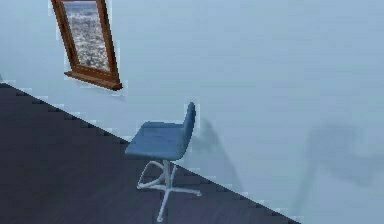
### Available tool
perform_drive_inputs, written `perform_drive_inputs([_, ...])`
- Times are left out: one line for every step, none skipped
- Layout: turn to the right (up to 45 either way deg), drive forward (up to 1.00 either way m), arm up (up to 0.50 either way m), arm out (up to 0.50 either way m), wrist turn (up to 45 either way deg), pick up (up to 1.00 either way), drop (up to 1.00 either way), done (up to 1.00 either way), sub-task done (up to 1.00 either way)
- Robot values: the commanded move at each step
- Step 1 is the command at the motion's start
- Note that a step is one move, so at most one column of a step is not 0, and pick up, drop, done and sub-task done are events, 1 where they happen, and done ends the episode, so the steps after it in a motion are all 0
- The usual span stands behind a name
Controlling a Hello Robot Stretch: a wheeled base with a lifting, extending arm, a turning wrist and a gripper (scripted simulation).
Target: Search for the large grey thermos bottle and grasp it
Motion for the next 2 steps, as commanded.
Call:
perform_drive_inputs([0.0, 0.00, 0.00, 0.00, 45.0, 0.00, 0.00, 0.00, 0.00])
perform_drive_inputs([0.0, 0.00, 0.00, 0.00, 45.0, 0.00, 0.00, 0.00, 0.00])
